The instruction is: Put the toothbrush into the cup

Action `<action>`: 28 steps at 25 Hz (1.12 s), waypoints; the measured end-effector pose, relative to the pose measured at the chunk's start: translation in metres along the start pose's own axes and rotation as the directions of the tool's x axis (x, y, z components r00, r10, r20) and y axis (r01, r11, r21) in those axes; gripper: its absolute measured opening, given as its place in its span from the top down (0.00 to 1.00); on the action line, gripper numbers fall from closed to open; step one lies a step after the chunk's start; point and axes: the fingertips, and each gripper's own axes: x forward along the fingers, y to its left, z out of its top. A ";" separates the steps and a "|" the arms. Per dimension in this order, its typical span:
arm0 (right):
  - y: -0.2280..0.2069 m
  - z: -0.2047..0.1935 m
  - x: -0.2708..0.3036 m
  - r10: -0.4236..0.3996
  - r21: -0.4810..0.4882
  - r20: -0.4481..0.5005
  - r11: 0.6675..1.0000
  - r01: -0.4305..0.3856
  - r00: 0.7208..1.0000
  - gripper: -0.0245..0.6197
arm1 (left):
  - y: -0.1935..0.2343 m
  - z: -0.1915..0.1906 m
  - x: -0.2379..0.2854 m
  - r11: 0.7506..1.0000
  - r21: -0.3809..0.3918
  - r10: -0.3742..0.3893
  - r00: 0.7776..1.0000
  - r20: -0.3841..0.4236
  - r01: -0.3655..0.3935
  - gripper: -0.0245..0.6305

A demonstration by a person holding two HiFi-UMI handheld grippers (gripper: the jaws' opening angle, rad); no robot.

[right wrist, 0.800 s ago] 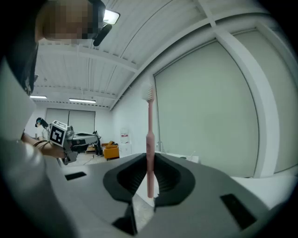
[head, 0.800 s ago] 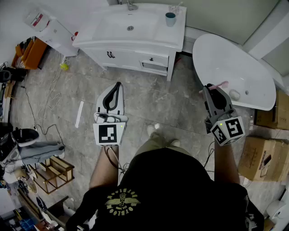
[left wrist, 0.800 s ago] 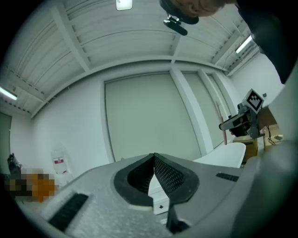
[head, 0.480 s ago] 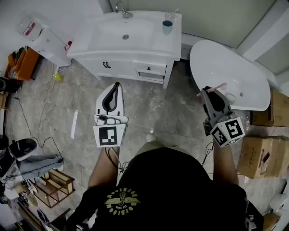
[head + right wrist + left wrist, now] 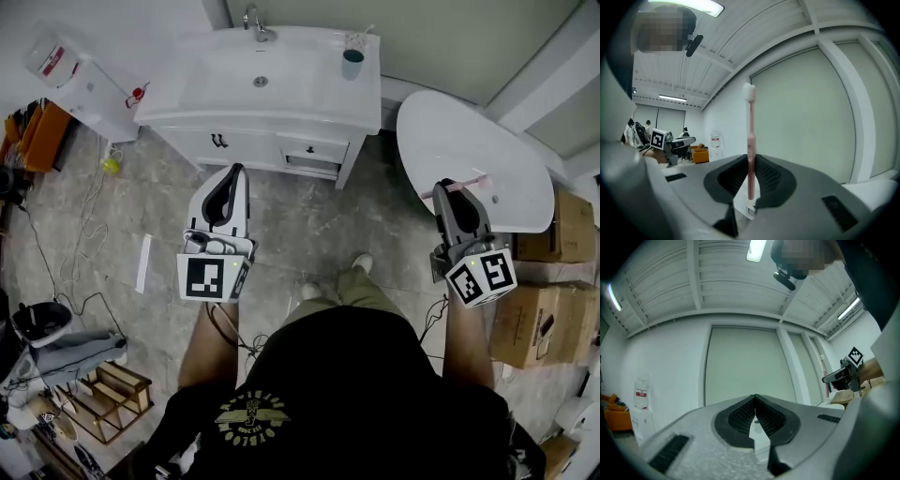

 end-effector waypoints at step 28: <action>-0.053 0.009 0.074 0.034 0.000 0.037 0.999 -0.034 0.999 0.88 | 0.022 -0.031 0.087 0.999 -0.027 -0.033 0.997 -0.066 0.032 0.95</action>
